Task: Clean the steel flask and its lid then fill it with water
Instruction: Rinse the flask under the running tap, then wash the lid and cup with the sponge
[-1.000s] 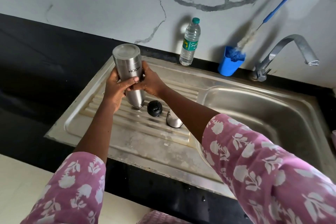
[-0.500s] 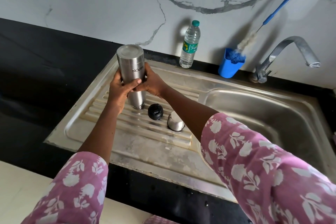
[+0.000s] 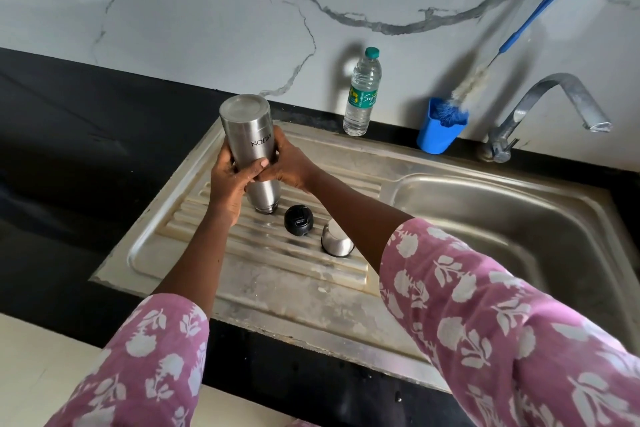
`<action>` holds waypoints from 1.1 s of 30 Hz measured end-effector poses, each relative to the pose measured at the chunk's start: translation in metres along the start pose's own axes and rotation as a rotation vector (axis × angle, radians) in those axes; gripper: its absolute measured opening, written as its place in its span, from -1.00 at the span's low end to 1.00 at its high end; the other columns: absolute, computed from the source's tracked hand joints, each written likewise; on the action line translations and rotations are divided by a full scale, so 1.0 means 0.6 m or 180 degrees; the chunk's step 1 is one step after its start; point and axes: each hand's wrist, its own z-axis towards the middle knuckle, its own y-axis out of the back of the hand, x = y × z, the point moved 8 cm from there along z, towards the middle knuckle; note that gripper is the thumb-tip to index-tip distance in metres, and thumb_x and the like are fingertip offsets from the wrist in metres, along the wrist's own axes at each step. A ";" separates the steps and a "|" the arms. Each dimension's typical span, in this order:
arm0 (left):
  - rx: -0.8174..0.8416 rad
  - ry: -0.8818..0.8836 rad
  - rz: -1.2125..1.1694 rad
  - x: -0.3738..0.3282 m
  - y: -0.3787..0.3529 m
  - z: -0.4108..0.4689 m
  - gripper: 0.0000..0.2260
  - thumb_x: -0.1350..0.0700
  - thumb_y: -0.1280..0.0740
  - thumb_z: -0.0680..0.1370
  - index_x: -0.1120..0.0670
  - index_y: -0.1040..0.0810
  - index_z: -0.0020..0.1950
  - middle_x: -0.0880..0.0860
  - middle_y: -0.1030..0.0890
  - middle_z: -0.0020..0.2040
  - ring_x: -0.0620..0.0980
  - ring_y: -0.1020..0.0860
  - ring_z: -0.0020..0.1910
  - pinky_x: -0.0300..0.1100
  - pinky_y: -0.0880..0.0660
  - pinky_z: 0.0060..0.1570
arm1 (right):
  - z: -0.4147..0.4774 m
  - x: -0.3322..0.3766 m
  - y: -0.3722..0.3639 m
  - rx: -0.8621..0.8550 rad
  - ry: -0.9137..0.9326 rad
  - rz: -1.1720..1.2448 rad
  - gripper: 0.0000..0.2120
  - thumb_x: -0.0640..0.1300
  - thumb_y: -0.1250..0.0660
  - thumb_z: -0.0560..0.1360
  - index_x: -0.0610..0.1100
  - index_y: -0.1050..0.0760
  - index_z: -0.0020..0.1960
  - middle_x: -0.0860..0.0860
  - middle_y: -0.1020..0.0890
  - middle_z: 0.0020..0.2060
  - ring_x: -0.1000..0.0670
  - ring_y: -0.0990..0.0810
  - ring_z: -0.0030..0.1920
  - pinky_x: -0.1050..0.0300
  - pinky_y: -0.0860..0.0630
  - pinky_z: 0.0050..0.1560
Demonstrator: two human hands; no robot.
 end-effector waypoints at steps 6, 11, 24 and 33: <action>-0.0126 0.0167 0.0215 0.006 -0.004 0.001 -0.40 0.23 -0.47 0.33 0.20 -0.39 0.34 0.00 -0.62 0.00 -0.14 -0.63 -0.12 -0.30 -0.52 -0.22 | -0.004 -0.010 0.003 -0.0077 -0.0063 0.0023 -0.04 -0.33 -0.55 0.23 -0.15 -0.07 0.46 -0.14 -0.49 0.24 -0.15 -0.50 0.22 -0.17 -0.45 0.24; -0.0145 0.0224 0.0302 0.005 0.003 -0.002 -0.39 0.16 -0.48 0.29 0.19 -0.42 0.31 0.08 -0.62 0.04 -0.06 -0.61 -0.11 -0.31 -0.50 -0.27 | -0.008 -0.009 0.002 -0.0119 -0.0079 -0.0070 -0.04 -0.31 -0.56 0.23 -0.14 -0.08 0.45 -0.14 -0.51 0.22 -0.14 -0.51 0.20 -0.08 -0.47 0.22; -0.0621 -0.0129 0.0520 -0.018 0.018 -0.028 -0.12 -0.01 -0.54 0.23 -0.06 -0.19 0.46 0.05 -0.33 0.43 0.03 -0.37 0.36 -0.04 -0.41 0.23 | -0.040 -0.013 0.013 -0.0186 -0.0215 -0.0163 0.01 -0.30 -0.58 0.21 -0.14 -0.05 0.48 -0.20 -0.37 0.36 -0.18 -0.40 0.32 -0.08 -0.39 0.30; -0.2314 -0.1380 0.1039 -0.062 -0.036 -0.151 -0.65 0.18 -0.32 0.43 0.27 -0.47 0.18 0.21 -0.52 0.14 0.06 -0.46 0.11 -0.27 -0.39 0.14 | -0.156 -0.004 0.100 -0.1317 0.0367 -0.0614 -0.68 -0.21 -0.33 0.52 -0.30 -0.44 0.23 -0.20 -0.55 0.17 -0.16 -0.54 0.14 0.05 -0.45 0.11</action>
